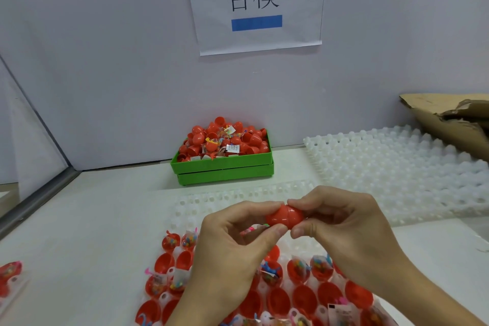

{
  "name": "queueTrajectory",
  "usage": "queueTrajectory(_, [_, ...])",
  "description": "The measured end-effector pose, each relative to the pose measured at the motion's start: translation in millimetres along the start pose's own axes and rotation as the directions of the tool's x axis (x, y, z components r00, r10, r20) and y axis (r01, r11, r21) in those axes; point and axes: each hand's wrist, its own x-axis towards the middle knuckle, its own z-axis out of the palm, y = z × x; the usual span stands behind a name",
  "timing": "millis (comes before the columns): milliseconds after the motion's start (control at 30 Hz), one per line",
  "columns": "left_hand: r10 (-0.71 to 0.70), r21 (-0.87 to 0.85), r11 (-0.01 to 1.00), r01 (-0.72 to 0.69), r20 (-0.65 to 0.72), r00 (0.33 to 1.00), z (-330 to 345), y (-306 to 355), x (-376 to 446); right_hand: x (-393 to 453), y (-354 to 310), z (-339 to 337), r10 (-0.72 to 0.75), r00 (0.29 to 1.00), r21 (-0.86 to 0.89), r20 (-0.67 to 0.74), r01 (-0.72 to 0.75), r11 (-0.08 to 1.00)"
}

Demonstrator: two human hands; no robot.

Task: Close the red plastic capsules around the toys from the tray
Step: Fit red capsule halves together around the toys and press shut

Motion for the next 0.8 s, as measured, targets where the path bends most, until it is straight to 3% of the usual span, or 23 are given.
queueTrajectory(500, [-0.018, 0.207, 0.977, 0.042, -0.115, 0.993, 2.3, 1.8, -1.3, -4.9, 1.3, 8.9, -0.018, 1.000, -0.236, -0.005, 0.017, 0.972])
queueTrajectory(633, [0.101, 0.372, 0.927, -0.041, -0.141, 0.985, 3.6, -3.4, -4.0, -10.8, -1.1, 21.8, 0.081, 0.994, -0.141, 0.074, -0.070, 0.988])
queueTrajectory(733, [0.295, 0.593, 0.777, -0.211, -0.046, 0.954, 6.8, -7.0, -4.6, -13.9, -1.2, 32.4, 0.149, 0.989, -0.052, 0.020, -0.148, 0.988])
queueTrajectory(800, [0.386, 0.652, 0.693, -0.307, 0.023, 0.922, 8.1, -8.5, -4.6, -15.0, 0.7, 33.7, 0.198, 0.980, -0.013, -0.008, -0.198, 0.980])
